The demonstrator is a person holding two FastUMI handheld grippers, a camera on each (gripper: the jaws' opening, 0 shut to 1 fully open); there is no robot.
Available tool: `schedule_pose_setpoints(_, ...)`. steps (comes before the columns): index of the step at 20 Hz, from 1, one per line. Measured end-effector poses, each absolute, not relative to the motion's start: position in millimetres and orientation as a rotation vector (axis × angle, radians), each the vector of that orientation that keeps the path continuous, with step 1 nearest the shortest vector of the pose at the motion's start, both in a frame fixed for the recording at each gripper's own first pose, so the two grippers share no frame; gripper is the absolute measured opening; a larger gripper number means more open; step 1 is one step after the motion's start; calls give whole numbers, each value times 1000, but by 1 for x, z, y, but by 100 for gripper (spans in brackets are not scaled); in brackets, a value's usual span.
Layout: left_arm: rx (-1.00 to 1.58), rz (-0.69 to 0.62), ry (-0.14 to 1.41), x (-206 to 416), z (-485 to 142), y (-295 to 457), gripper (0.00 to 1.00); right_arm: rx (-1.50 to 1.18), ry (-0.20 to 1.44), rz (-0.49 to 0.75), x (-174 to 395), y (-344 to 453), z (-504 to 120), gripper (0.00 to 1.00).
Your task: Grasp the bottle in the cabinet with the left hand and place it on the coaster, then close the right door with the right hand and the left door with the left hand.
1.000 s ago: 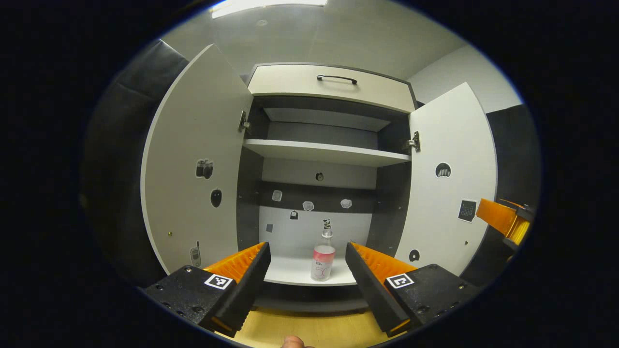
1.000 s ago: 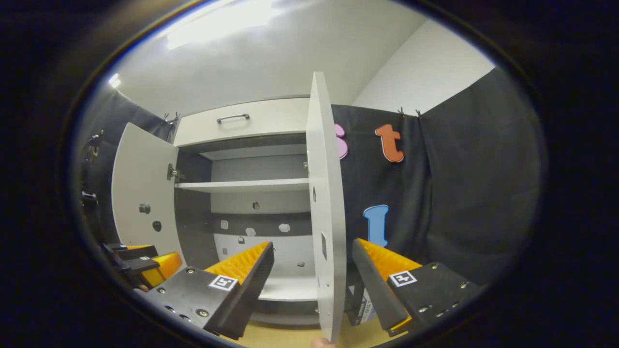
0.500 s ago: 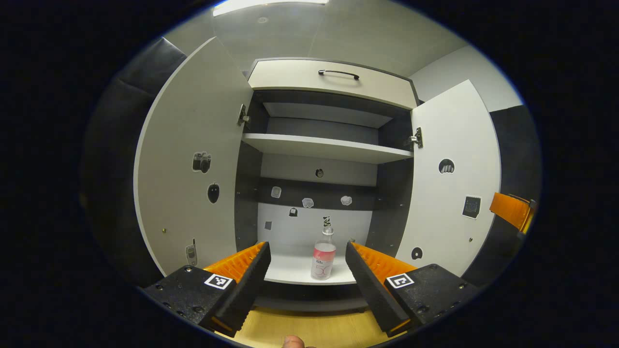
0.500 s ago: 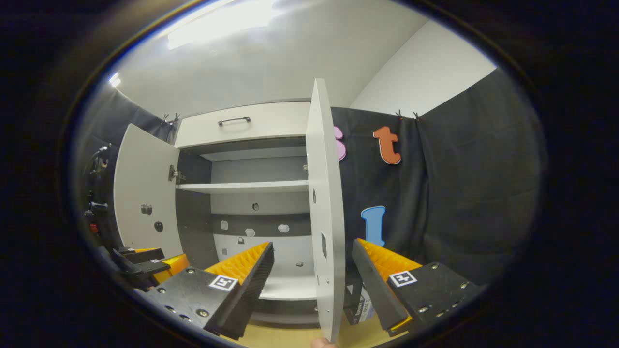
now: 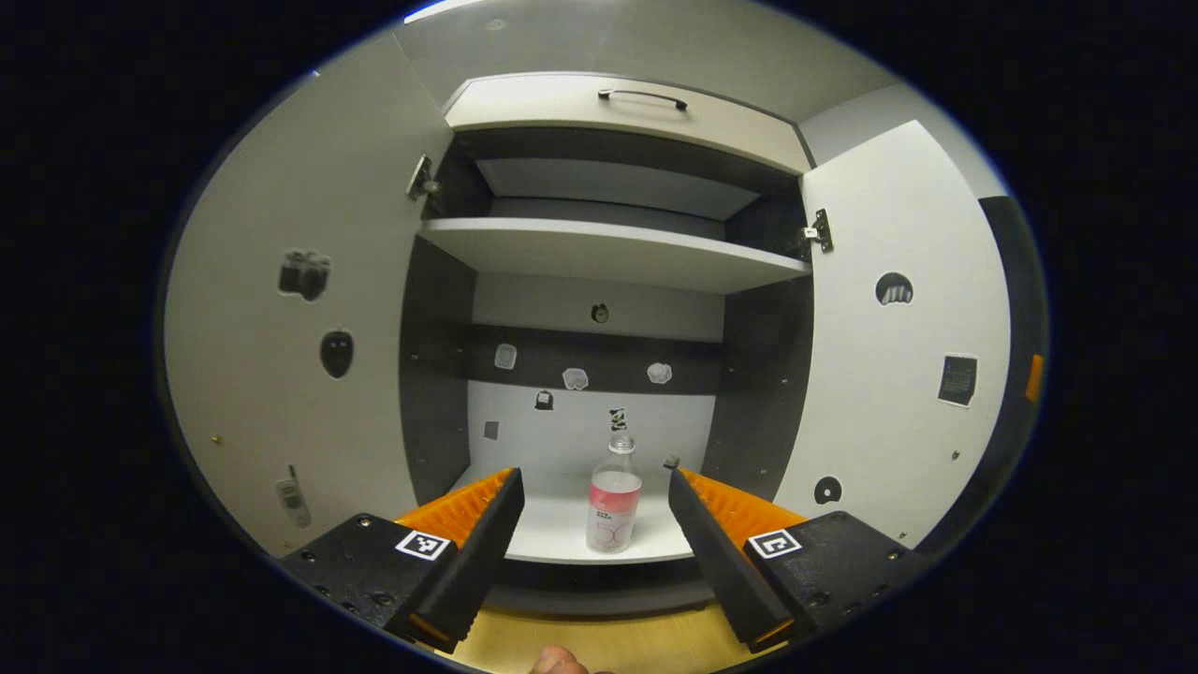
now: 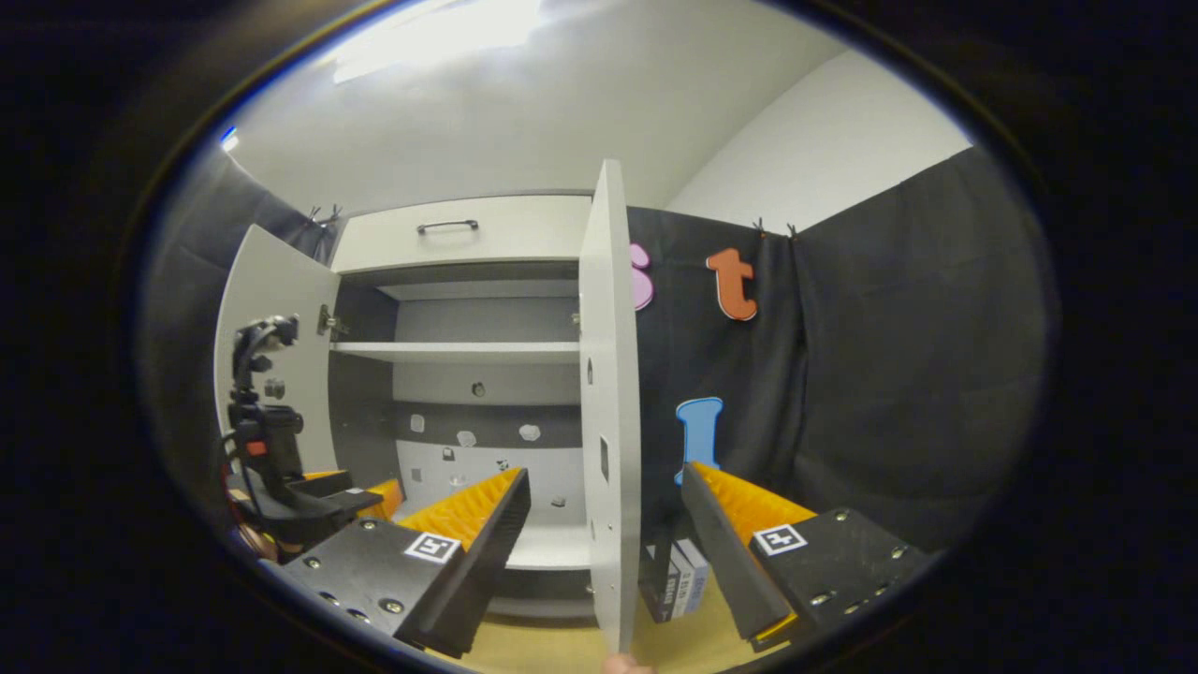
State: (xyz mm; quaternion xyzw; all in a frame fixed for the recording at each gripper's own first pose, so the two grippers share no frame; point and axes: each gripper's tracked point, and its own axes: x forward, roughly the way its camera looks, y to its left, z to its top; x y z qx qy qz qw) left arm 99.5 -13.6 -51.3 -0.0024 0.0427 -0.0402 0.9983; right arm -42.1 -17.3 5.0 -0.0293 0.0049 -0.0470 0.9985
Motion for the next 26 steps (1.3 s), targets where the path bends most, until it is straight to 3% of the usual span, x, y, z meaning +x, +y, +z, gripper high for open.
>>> schedule_pose_setpoints(11,60,-49,316,208,-130,-20,100,-115,-13,-280,-57,-75,13,98)
schedule_pose_setpoints(21,62,-60,480,264,-164,-33,99,-129,-35,-304,-44,-79,6,98)
schedule_pose_setpoints(24,70,-56,492,271,-167,-29,82,-133,-30,-317,-41,-85,3,98)
schedule_pose_setpoints(26,72,-63,497,269,-167,-30,80,-131,-24,-320,-42,-87,1,98)
